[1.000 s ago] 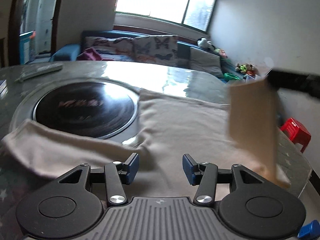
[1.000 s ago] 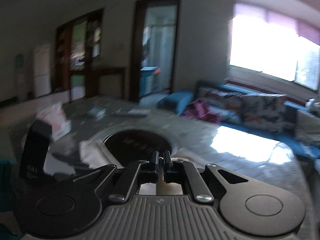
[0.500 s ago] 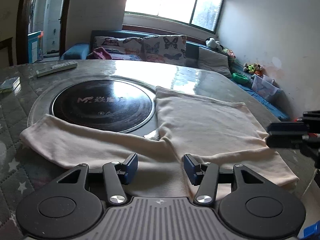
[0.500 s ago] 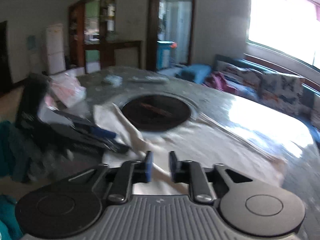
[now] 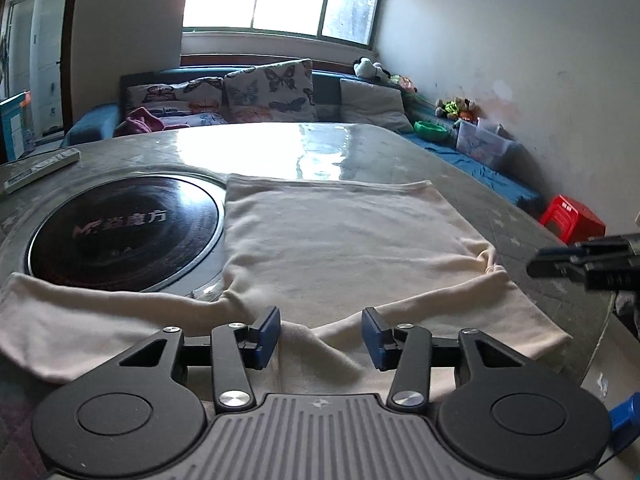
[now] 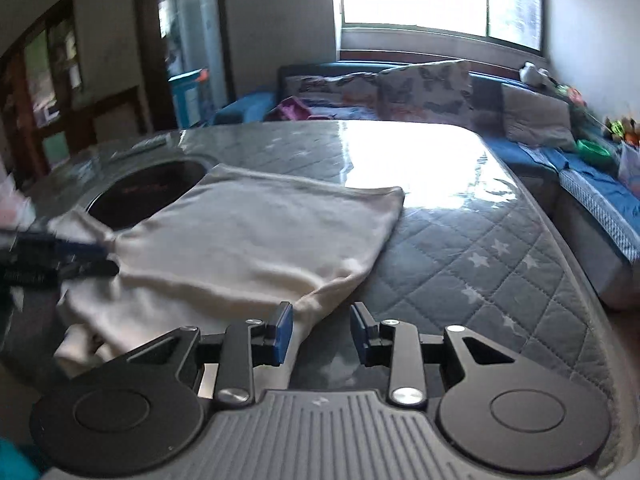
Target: Fold clothes
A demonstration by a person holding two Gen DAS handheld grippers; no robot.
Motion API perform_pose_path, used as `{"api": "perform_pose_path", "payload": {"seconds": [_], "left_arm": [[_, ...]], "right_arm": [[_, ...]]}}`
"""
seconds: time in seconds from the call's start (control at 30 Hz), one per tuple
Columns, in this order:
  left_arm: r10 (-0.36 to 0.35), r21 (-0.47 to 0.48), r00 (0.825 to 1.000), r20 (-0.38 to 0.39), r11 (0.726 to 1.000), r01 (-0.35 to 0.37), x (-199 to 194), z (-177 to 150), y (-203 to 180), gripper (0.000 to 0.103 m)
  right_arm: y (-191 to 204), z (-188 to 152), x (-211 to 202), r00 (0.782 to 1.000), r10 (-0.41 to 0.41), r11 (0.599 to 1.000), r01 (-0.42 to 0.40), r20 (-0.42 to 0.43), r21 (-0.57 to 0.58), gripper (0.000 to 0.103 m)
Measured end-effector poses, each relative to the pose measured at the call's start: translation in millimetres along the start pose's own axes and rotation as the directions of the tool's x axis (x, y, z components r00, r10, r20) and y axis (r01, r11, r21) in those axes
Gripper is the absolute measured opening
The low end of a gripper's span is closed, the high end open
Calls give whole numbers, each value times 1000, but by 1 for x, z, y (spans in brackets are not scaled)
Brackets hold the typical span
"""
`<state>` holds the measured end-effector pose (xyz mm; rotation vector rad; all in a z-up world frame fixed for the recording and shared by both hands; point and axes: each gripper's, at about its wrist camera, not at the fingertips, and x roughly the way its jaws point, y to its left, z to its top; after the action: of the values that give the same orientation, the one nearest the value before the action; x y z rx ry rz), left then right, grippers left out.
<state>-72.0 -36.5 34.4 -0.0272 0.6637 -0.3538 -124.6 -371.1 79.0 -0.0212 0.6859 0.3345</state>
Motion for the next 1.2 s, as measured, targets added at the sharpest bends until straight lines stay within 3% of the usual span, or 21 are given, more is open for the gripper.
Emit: {"api": "perform_pose_path", "payload": {"seconds": [0.3, 0.4, 0.73, 1.2], "left_arm": [[26, 26, 999, -31, 999, -25, 16, 4, 0, 48], [24, 26, 999, -41, 999, -23, 18, 5, 2, 48], [15, 36, 997, -70, 999, -13, 33, 13, 8, 50], [47, 75, 997, -61, 996, -42, 69, 33, 14, 50]], "right_arm": [[-20, 13, 49, 1000, 0, 997, 2, -24, 74, 30], [-26, 15, 61, 999, -9, 996, 12, -41, 83, 22], [-29, 24, 80, 998, -44, 999, 45, -54, 16, 11], [-45, 51, 119, 997, -56, 998, 53, -59, -46, 11]]}}
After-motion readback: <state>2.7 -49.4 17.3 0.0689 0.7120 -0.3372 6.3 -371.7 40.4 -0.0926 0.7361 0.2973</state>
